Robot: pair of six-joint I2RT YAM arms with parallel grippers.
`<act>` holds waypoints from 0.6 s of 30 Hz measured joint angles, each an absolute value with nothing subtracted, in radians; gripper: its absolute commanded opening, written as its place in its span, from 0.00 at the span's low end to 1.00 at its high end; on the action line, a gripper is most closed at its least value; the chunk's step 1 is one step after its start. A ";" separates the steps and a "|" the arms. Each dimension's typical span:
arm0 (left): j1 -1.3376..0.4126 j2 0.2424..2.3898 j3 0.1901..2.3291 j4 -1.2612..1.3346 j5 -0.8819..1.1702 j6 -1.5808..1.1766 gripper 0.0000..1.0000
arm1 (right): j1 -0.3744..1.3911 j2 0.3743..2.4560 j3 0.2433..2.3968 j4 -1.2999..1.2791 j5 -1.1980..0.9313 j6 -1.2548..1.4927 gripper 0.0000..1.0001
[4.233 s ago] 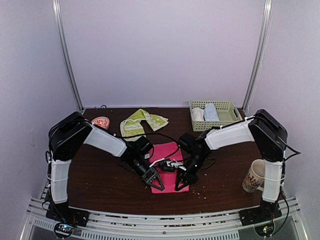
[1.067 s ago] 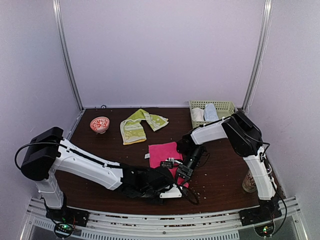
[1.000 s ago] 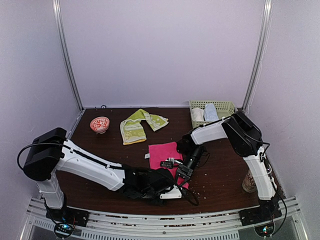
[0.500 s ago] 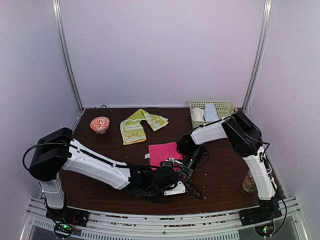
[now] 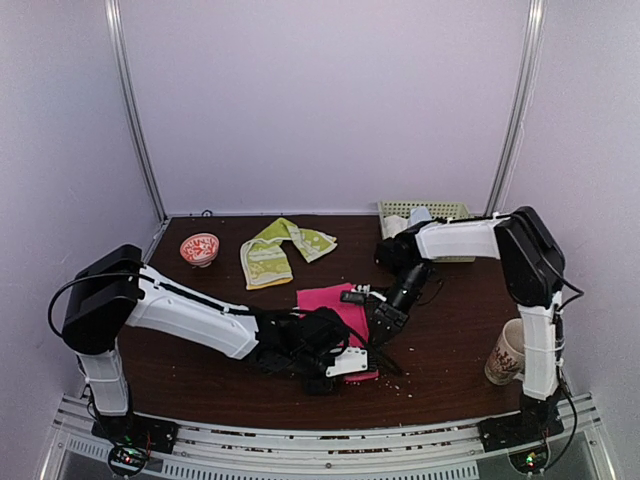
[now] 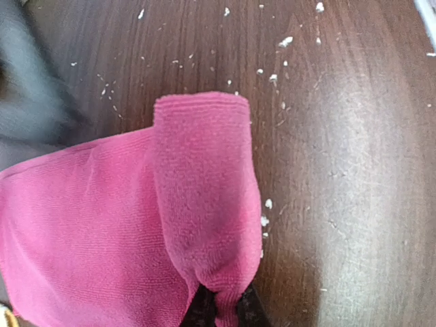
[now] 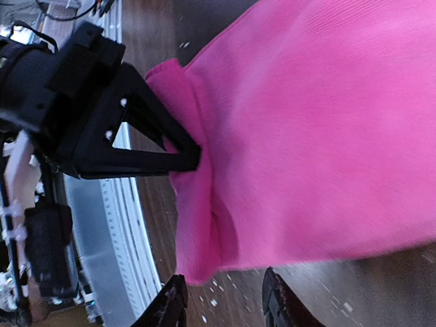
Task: Roll the towels
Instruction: Roll the towel at the center of the board.
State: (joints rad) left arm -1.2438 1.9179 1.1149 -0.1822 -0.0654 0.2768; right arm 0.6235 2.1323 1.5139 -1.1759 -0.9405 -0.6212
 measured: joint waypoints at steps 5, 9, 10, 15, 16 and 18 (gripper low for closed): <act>-1.186 1.920 1.145 -0.237 0.077 0.261 0.07 | 0.504 1.870 1.467 -1.057 -0.837 -0.558 0.34; -1.132 1.954 1.204 -0.306 0.203 0.251 0.07 | 0.459 1.657 1.353 -0.985 -0.877 -0.558 0.35; -1.118 1.970 1.227 -0.327 0.236 0.248 0.07 | 0.458 1.625 1.334 -0.984 -0.887 -0.570 0.35; -1.023 2.083 1.371 -0.426 0.478 0.210 0.08 | 0.459 1.480 1.278 -0.993 -0.917 -0.635 0.34; -1.000 2.107 1.394 -0.443 0.541 0.199 0.07 | 0.460 1.454 1.274 -0.995 -0.919 -0.644 0.33; -0.962 2.147 1.427 -0.472 0.651 0.178 0.07 | 0.465 1.394 1.260 -0.996 -0.920 -0.659 0.33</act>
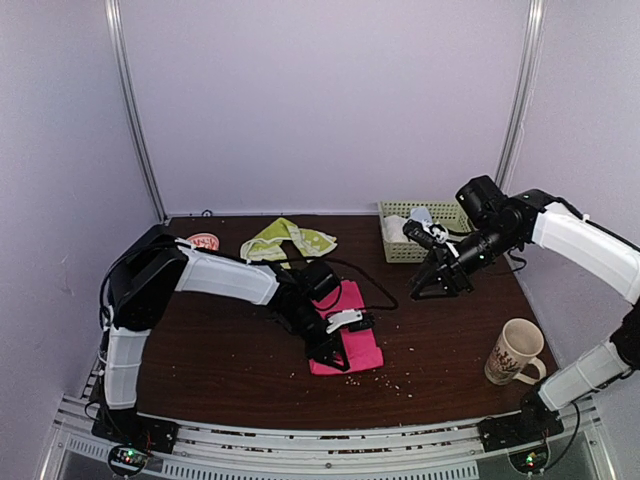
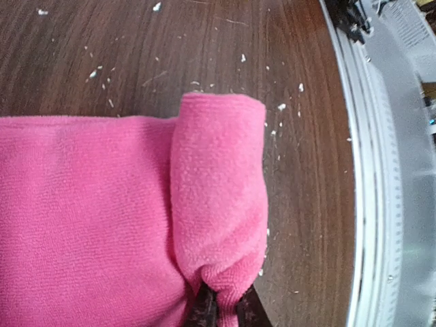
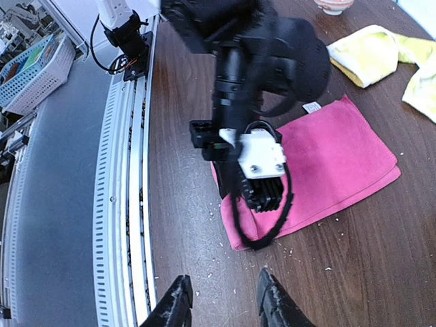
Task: Roll the towels
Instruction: Roll the towel at the center of the board.
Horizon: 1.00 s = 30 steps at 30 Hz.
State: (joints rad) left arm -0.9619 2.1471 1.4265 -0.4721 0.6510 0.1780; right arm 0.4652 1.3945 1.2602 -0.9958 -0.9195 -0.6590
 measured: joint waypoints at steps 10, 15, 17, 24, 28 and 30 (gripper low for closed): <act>-0.865 2.291 1.515 -0.552 1.017 0.057 0.07 | 0.767 1.345 1.062 -0.831 -0.629 -0.634 0.39; -0.856 2.309 1.515 -0.551 1.073 0.014 0.06 | 0.896 1.465 1.021 -0.683 -0.461 -0.599 0.40; -0.856 2.311 1.515 -0.551 1.079 0.000 0.07 | 0.932 1.520 1.021 -0.624 -0.405 -0.596 0.42; -0.856 2.312 1.514 -0.548 1.082 -0.025 0.08 | 1.006 1.646 1.021 -0.485 -0.311 -0.607 0.51; -0.856 2.312 1.513 -0.547 1.082 -0.029 0.08 | 1.010 1.692 1.021 -0.439 -0.288 -0.619 0.45; -0.856 2.312 1.513 -0.547 1.082 -0.030 0.08 | 1.011 1.718 1.021 -0.421 -0.279 -0.625 0.39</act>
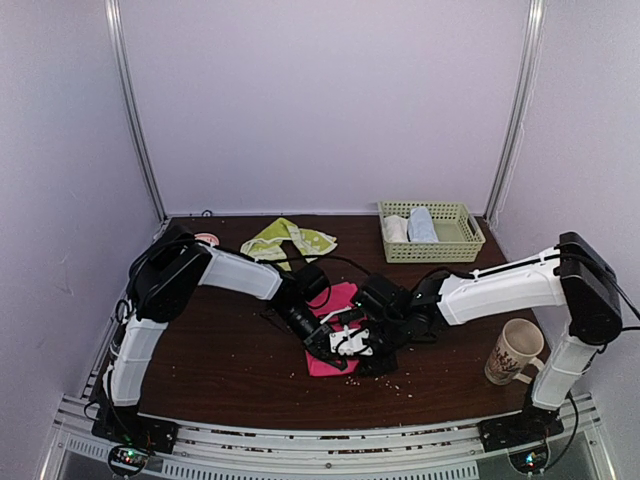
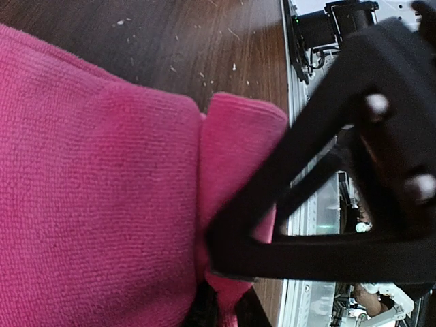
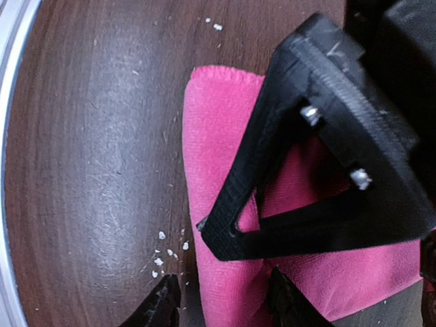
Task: Roll the towels
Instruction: Roll the towel at the center of the board.
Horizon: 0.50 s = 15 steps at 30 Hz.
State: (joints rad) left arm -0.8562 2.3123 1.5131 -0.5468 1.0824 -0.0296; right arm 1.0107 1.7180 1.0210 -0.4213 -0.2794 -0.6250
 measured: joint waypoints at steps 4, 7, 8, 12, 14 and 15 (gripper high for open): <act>-0.856 2.313 1.513 -0.545 1.084 -0.033 0.09 | 1.010 1.776 1.021 -0.392 -0.263 -0.643 0.27; -0.854 2.313 1.511 -0.543 1.084 -0.033 0.16 | 1.010 1.781 1.023 -0.377 -0.252 -0.652 0.08; -0.854 2.313 1.510 -0.543 1.084 -0.032 0.22 | 1.010 1.781 1.024 -0.376 -0.253 -0.653 0.06; -0.850 2.260 1.465 -0.513 1.037 -0.059 0.37 | 1.008 1.786 1.041 -0.398 -0.285 -0.669 0.04; -0.850 2.188 1.407 -0.478 0.946 -0.085 0.41 | 1.008 1.802 1.066 -0.430 -0.324 -0.679 0.04; -0.844 2.150 1.373 -0.454 0.900 -0.098 0.42 | 1.008 1.812 1.081 -0.448 -0.345 -0.683 0.04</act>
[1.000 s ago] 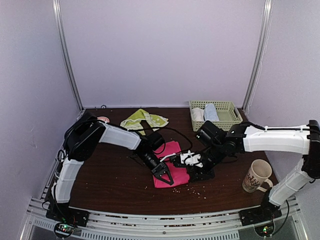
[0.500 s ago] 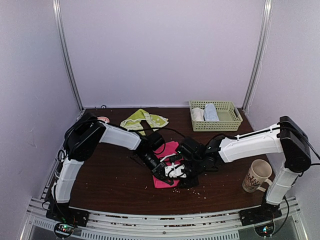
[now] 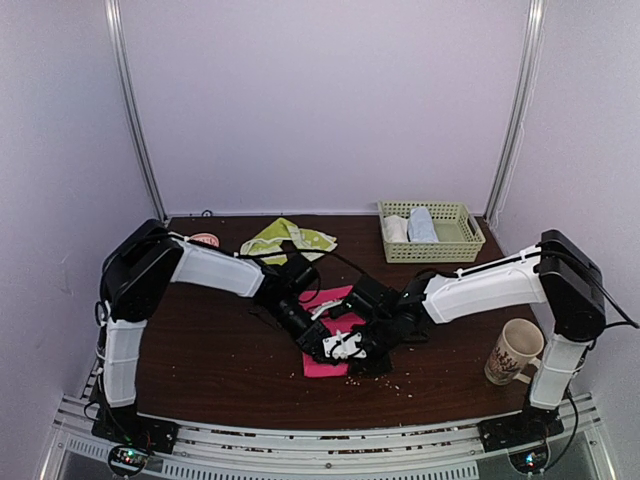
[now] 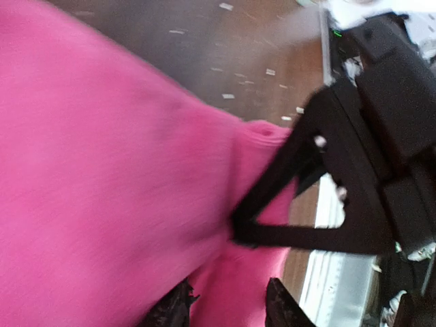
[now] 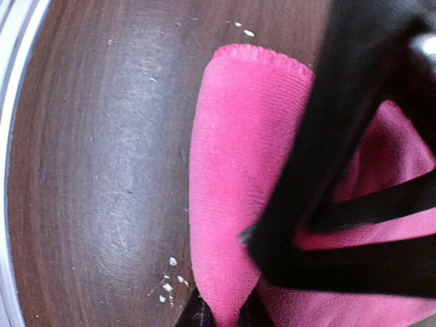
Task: Roll the towels
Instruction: Roll the towel at the center of the board.
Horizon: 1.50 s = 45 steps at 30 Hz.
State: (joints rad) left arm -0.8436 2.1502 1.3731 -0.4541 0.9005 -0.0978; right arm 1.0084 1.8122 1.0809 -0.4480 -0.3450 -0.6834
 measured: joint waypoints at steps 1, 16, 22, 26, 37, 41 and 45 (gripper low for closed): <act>-0.833 2.110 1.338 -0.432 0.849 -0.116 0.42 | 1.007 1.823 1.097 -0.468 -0.367 -0.686 0.04; -0.765 1.435 0.891 -0.016 0.111 -0.134 0.71 | 0.748 2.388 1.726 -1.269 -1.026 -0.746 0.04; -0.797 1.325 0.806 0.165 -0.118 -0.187 0.94 | 0.731 2.475 1.832 -1.402 -1.060 -0.671 0.05; -0.780 1.330 0.823 0.231 -0.121 -0.150 0.73 | 0.729 2.491 1.860 -1.428 -1.052 -0.628 0.05; -1.146 1.594 1.077 0.011 -0.109 0.245 0.58 | 0.727 2.510 1.879 -1.452 -1.061 -0.594 0.06; -1.222 1.632 1.017 -0.064 -0.136 0.336 0.57 | 0.726 2.510 1.880 -1.453 -1.061 -0.594 0.06; -1.228 1.641 0.973 -0.112 -0.134 0.406 0.49 | 0.727 2.510 1.880 -1.454 -1.061 -0.594 0.07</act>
